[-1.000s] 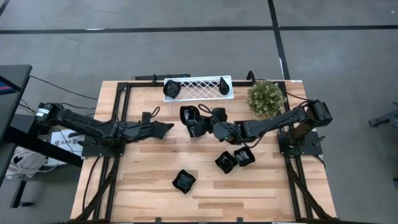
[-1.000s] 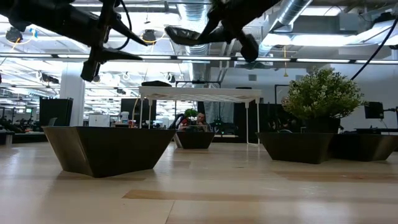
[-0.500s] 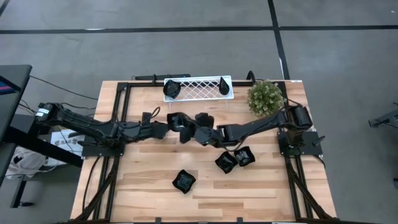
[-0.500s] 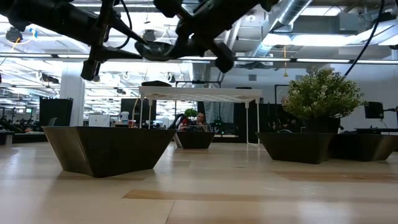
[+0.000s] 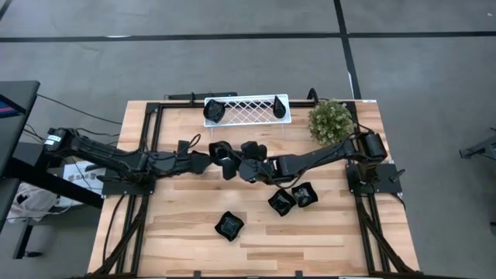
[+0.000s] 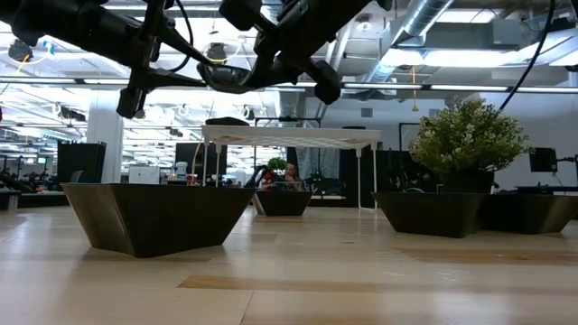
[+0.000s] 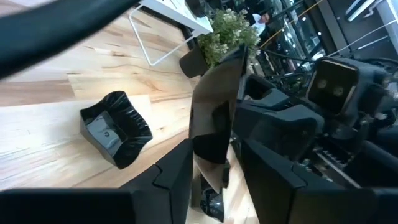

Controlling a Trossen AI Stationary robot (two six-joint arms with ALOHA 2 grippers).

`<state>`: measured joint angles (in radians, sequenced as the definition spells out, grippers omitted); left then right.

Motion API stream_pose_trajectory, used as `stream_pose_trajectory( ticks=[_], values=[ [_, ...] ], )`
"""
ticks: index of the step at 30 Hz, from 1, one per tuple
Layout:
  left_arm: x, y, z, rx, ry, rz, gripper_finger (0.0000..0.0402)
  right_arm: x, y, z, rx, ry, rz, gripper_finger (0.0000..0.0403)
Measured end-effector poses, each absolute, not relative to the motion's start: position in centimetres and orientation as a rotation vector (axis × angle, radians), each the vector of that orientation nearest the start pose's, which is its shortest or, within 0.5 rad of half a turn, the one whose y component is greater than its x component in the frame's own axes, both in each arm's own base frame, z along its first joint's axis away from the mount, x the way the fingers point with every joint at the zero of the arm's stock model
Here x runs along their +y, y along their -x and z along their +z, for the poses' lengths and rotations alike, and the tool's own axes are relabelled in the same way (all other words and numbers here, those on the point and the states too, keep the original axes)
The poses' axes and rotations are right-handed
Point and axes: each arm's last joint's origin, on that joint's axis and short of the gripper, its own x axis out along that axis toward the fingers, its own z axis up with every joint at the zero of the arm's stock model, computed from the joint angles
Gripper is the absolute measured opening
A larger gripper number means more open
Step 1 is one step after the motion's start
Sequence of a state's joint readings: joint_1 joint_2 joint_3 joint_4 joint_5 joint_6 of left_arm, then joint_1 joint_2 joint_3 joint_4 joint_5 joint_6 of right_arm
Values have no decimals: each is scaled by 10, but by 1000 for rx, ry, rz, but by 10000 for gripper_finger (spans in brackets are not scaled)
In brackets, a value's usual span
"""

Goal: Pick & Place Mini shaped plates
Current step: Stack the black leaf shaped plate on top of the black leaf shaped plate on the shelf

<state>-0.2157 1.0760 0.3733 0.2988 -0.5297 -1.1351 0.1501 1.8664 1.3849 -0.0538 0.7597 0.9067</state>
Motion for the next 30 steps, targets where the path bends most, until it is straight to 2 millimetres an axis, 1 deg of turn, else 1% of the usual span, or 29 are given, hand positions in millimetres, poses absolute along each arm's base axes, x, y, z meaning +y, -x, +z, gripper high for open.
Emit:
stream_pose_trajectory(
  ticks=[5,14,24,28,30],
  values=[
    [-28,-202,182,204,942,514,123,43,-417,251,177,-623,-761,0],
    [-27,-201,181,214,941,526,83,43,-417,252,160,-635,-755,0],
    [-26,-201,180,219,937,541,10,43,-418,253,154,-643,-743,0],
    [-26,-201,179,221,937,542,9,44,-418,253,162,-647,-731,1],
    [-25,-201,180,216,937,544,9,44,-418,253,170,-650,-721,10]
  ],
)
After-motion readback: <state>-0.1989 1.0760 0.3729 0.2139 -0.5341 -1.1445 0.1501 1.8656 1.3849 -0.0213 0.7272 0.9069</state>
